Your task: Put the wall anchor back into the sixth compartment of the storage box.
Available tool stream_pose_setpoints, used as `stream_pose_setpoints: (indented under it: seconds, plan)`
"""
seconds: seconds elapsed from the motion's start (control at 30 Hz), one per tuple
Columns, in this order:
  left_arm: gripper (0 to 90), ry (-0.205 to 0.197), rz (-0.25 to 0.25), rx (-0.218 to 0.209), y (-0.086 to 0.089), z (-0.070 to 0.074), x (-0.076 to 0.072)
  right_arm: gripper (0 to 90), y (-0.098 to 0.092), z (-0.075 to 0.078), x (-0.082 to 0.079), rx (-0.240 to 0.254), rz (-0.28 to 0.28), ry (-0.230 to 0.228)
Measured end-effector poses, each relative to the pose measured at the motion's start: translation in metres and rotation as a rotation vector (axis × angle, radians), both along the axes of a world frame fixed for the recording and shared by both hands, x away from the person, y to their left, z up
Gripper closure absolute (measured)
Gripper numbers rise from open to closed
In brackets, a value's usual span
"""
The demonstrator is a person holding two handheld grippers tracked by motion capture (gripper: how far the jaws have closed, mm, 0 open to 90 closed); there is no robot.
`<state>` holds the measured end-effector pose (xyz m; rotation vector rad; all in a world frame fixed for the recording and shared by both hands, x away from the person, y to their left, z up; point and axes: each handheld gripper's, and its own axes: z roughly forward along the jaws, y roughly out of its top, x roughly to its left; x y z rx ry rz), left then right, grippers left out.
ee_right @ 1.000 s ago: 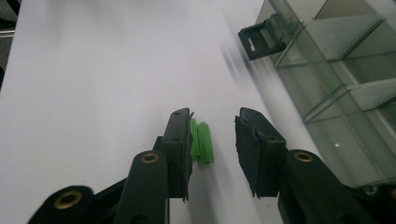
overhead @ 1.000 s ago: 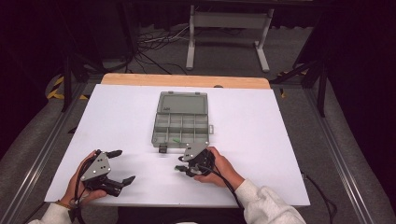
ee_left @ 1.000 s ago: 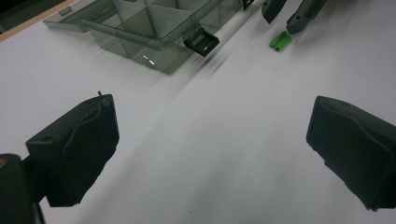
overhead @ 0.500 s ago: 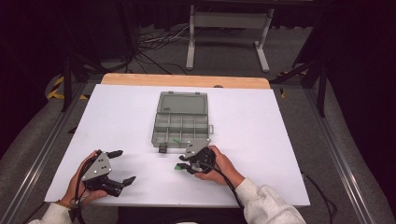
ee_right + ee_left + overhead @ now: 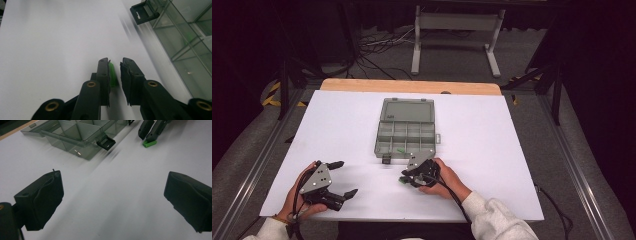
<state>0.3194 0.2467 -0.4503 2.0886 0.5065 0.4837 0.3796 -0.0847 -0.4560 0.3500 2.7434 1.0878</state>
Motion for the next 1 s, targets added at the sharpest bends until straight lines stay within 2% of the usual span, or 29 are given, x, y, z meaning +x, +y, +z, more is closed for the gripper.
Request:
stream_pose_setpoints:
  seconds: [0.03,0.1,0.47,1.0]
  plan:
    - [3.5,0.002,0.000,-0.003,0.000,0.000,0.000,78.9,0.000,0.001,0.000,-0.007,0.008,-0.007]
    - [3.5,0.005,0.001,-0.006,0.000,0.000,0.000,84.1,0.001,0.000,-0.001,-0.005,0.017,0.007]
    - [3.5,0.004,-0.005,-0.007,0.000,0.000,-0.001,85.3,0.002,0.003,-0.004,-0.027,0.032,-0.019]
    - [3.6,0.002,-0.008,-0.001,0.000,0.000,-0.001,85.3,-0.005,0.016,-0.004,0.023,0.001,-0.069]
